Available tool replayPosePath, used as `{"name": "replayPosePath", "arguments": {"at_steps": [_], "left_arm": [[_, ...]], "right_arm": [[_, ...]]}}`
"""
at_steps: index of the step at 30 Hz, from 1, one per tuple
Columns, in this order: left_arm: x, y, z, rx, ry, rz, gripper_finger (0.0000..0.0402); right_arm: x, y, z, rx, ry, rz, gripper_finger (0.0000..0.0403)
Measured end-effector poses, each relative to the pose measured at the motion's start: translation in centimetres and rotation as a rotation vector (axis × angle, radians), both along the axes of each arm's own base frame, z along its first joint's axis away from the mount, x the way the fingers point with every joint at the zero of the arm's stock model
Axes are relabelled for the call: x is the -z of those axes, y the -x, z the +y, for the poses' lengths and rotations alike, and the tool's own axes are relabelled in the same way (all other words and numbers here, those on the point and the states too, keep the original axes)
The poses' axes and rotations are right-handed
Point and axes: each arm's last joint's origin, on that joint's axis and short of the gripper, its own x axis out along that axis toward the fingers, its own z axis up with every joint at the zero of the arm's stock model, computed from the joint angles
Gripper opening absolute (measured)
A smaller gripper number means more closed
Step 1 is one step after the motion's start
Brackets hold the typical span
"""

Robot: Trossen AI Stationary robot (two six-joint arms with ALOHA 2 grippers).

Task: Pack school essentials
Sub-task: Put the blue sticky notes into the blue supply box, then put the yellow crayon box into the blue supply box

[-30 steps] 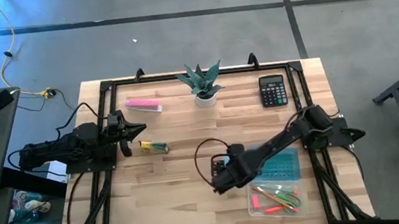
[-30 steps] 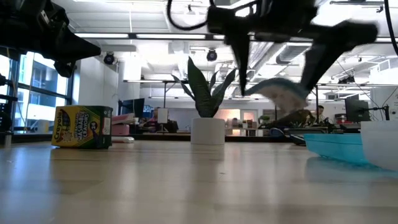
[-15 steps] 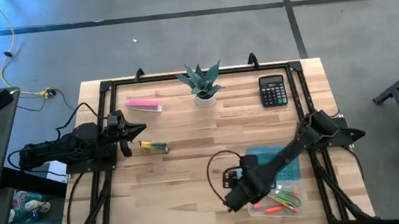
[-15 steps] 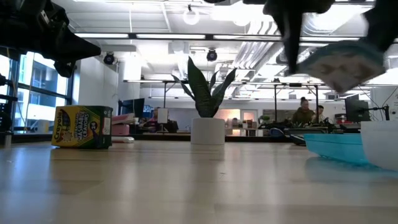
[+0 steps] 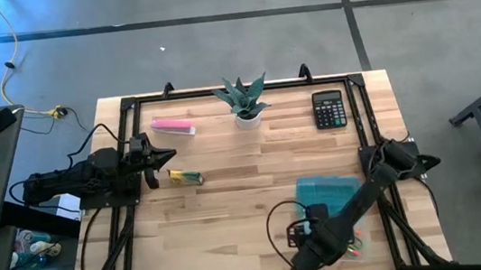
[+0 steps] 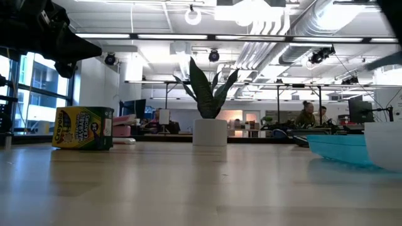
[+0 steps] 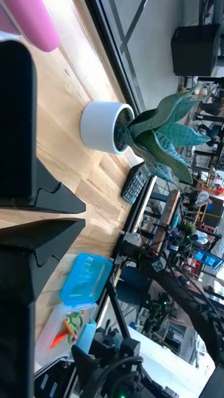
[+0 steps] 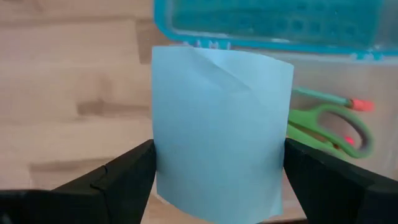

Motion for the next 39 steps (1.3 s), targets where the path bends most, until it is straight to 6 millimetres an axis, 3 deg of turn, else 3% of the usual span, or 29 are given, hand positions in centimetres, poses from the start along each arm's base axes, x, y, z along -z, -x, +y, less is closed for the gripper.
{"name": "replayPosePath", "arguments": {"at_steps": [8, 25, 39], "left_arm": [[0.0, 0.0, 0.0, 0.0, 0.0, 0.0, 0.0015], [0.0, 0.0, 0.0, 0.0, 0.0, 0.0, 0.0015], [0.0, 0.0, 0.0, 0.0, 0.0, 0.0, 0.0015]], "right_arm": [[1.2, 1.2, 1.5, -0.018, -0.059, 0.026, 0.0325], [4.7, 1.4, 1.1, -0.006, -0.087, 0.031, 0.0328], [4.7, 1.4, 0.9, -0.027, -0.086, 0.052, 0.0396]]}}
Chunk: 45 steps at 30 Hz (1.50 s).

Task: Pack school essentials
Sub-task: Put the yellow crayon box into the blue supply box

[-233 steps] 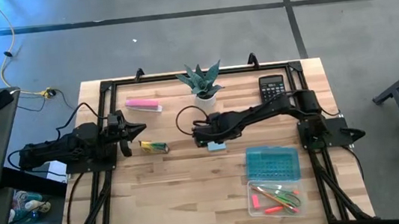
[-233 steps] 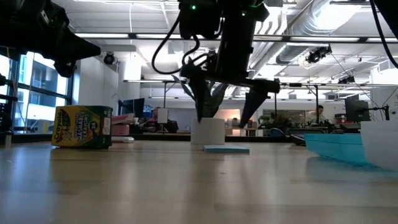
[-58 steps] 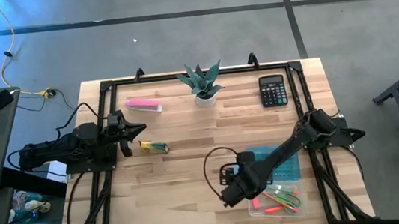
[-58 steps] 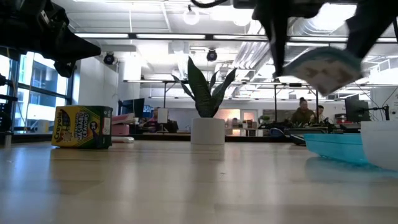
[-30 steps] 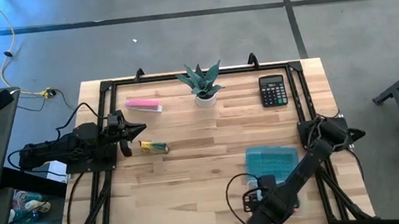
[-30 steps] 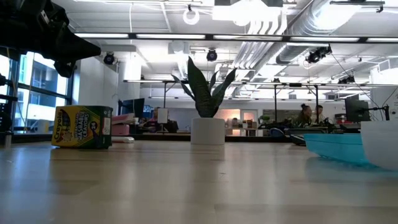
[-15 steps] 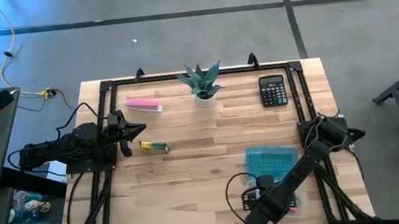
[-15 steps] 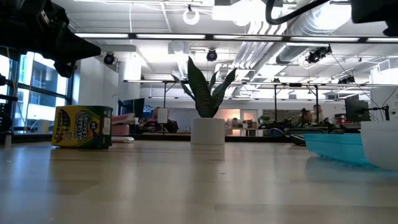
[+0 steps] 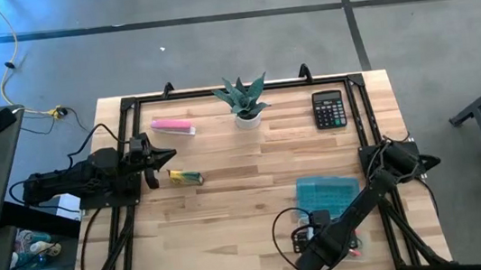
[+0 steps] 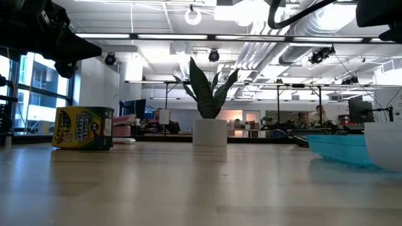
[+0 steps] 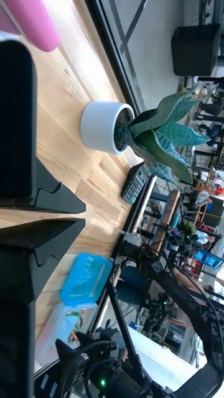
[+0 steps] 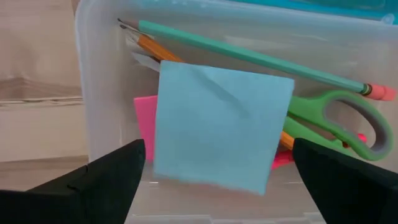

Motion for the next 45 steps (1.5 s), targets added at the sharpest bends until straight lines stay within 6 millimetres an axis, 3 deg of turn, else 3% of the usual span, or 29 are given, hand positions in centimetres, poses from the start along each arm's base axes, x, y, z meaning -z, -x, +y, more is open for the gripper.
{"name": "replayPosePath", "arguments": {"at_steps": [45], "left_arm": [[0.0, 0.0, 0.0, 0.0, 0.0, 0.0, 0.0015]], "right_arm": [[0.0, -0.45, -0.5, 0.009, 0.041, -0.035, 0.04]]}}
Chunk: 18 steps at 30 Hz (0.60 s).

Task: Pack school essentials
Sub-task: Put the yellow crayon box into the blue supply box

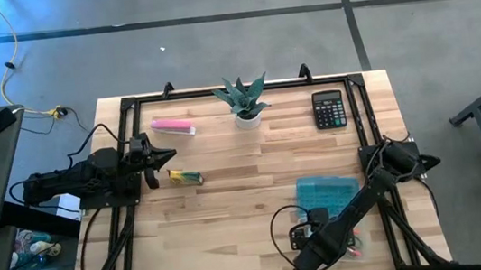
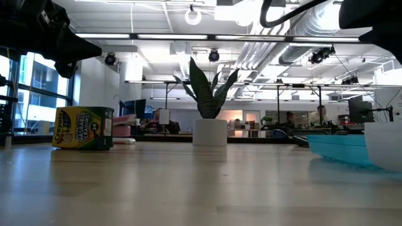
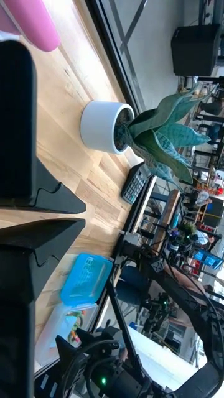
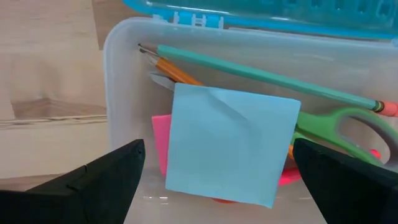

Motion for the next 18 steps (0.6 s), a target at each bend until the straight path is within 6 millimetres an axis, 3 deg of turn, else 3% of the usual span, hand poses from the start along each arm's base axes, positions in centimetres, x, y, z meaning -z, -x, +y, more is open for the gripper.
{"name": "replayPosePath", "arguments": {"at_steps": [11, 18], "left_arm": [[0.0, 0.0, 0.0, 0.0, 0.0, 0.0, 0.0016], [0.0, 0.0, 0.0, 0.0, 0.0, 0.0, 0.0017]], "right_arm": [[-1.7, 0.0, -0.1, -0.008, 0.043, 0.02, 0.04], [-1.9, -0.2, -0.2, -0.013, 0.081, -0.015, 0.04]]}}
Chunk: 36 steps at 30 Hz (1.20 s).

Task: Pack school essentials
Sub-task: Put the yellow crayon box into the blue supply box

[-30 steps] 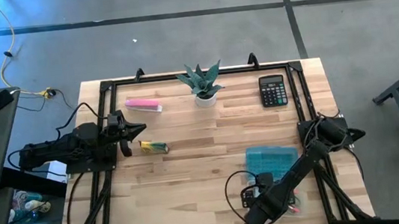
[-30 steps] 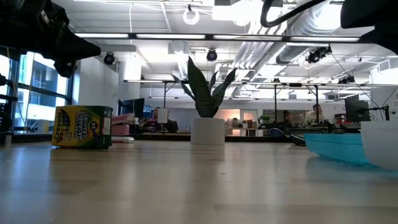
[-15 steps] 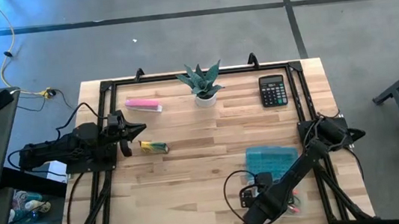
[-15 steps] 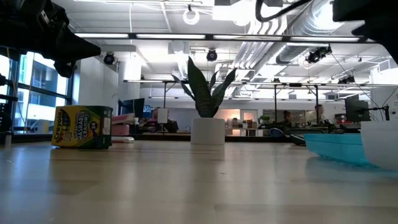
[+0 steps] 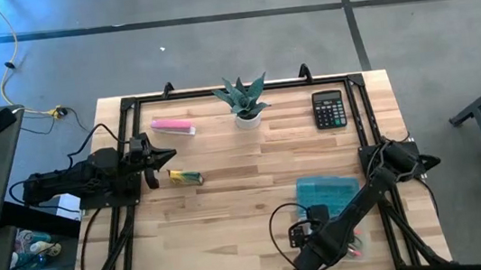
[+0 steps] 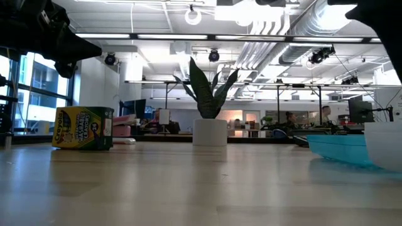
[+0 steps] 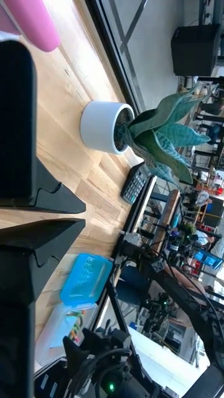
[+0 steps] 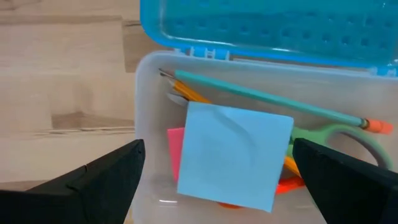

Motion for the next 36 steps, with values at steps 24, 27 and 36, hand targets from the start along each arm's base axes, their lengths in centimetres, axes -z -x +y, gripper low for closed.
{"name": "replayPosePath", "arguments": {"at_steps": [24, 27, 36], "left_arm": [[0.0, 0.0, 0.0, 0.0, 0.0, 0.0, 0.0016], [0.0, 0.0, 0.0, 0.0, 0.0, 0.0, 0.0017], [0.0, 0.0, 0.0, 0.0, 0.0, 0.0, 0.0015]], "right_arm": [[0.0, -1.3, -1.0, 0.01, 0.049, -0.083, 0.04], [0.0, -1.5, -1.2, 0.013, 0.055, -0.097, 0.04], [0.0, -2.4, -1.9, 0.019, 0.074, -0.14, 0.04]]}}
